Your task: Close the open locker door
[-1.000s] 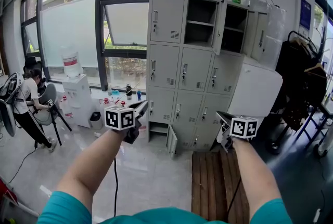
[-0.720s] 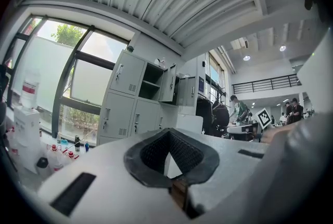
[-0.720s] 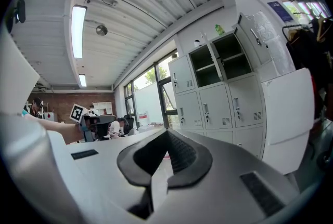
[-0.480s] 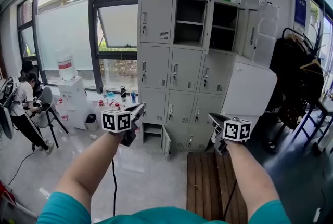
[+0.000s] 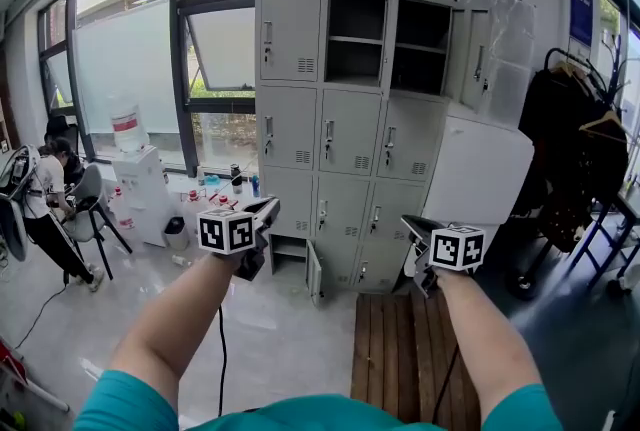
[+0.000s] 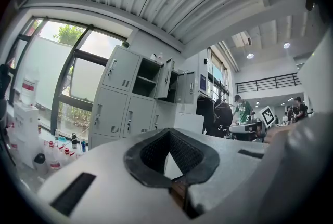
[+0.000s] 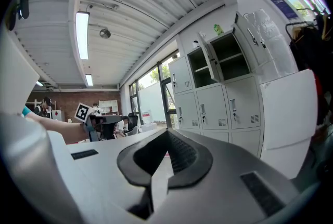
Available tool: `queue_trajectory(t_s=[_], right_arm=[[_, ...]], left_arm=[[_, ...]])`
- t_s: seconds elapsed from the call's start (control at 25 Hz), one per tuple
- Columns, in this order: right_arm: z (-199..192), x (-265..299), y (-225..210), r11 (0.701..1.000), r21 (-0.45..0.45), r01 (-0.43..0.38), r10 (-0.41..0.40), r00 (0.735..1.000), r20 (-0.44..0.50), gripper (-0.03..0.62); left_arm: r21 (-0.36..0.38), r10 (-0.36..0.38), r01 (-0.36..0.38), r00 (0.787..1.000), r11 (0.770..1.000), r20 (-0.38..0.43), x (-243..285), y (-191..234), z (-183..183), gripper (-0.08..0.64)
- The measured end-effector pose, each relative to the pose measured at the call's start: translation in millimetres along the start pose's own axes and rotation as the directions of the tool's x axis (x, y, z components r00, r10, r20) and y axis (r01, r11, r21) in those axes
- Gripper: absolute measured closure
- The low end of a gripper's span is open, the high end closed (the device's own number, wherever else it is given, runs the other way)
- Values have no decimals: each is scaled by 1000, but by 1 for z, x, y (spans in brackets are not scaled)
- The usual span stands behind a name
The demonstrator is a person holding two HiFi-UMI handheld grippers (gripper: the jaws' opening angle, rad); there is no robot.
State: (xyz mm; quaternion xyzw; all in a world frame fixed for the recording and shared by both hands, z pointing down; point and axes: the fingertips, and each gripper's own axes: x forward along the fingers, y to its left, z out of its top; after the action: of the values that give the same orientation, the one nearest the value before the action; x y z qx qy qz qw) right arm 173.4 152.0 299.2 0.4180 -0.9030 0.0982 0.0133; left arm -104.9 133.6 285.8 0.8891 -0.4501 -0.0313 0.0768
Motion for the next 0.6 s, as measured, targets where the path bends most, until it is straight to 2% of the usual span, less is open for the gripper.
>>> queue_trajectory(t_s=[0.16,0.28,0.4,0.6], right_arm=[[-7,22,-13,1000,5,-6,6,1000,-16,601],[-11,52,-28,1000,6,-3,3,1000,-26,601],[-14,100,-44,1000,7,6,-6,1000,-31,601],[-8,212,-70,1000,1,23,-23,1000,-17,601]], left_arm=[[-5,-13,13,1000,1000,-6,18,12,-6,560],[-22,-22,22,1000,1000,1,37,40,-9,560],[-35,-32,32,999,999,3,64,87,-16,560],[-51,-72,72,997,996,2,129,196,-17,560]])
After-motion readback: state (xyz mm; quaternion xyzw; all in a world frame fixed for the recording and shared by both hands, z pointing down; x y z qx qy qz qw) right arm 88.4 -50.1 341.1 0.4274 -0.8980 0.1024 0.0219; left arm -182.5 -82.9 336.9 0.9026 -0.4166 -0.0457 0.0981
